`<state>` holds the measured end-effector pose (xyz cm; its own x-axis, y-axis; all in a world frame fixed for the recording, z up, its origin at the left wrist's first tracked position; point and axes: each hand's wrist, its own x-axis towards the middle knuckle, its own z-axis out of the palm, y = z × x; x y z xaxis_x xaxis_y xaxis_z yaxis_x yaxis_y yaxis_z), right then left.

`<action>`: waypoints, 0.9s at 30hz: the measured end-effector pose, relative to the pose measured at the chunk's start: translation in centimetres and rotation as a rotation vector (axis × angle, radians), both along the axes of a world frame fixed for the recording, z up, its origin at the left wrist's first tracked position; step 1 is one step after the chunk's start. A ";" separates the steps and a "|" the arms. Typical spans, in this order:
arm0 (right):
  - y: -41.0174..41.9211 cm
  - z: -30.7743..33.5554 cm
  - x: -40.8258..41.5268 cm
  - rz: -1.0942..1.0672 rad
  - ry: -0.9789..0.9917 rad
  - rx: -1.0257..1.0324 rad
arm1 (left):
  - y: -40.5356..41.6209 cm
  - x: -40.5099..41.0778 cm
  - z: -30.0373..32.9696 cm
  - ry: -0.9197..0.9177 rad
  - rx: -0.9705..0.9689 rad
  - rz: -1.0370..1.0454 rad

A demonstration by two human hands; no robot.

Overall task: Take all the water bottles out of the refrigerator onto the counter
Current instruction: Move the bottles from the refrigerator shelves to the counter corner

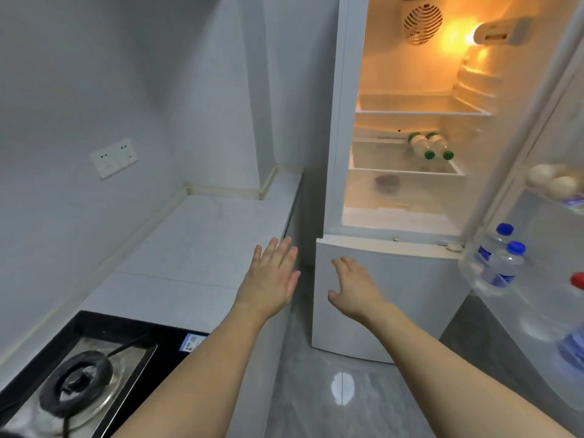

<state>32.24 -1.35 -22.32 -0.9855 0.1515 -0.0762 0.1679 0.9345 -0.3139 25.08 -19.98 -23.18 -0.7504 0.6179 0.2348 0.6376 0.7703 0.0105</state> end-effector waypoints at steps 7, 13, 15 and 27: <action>5.2 1.3 -8.8 -0.088 0.028 0.059 | 5.9 -10.4 0.3 -0.035 0.051 -0.084; 12.5 2.4 -12.9 -0.196 0.031 0.064 | 13.7 -16.1 0.1 -0.052 0.070 -0.215; 14.9 2.5 -13.5 -0.234 0.031 0.066 | 16.1 -17.1 0.1 -0.071 0.058 -0.239; 34.2 1.7 -22.4 -0.477 0.161 -0.074 | 36.1 -26.5 1.5 -0.022 0.082 -0.425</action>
<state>9.85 32.89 -20.57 -0.8081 0.5875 0.0436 0.5145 0.7398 -0.4336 -1.47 16.12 -21.63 -0.4382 0.8533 0.2826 0.8971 0.4350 0.0774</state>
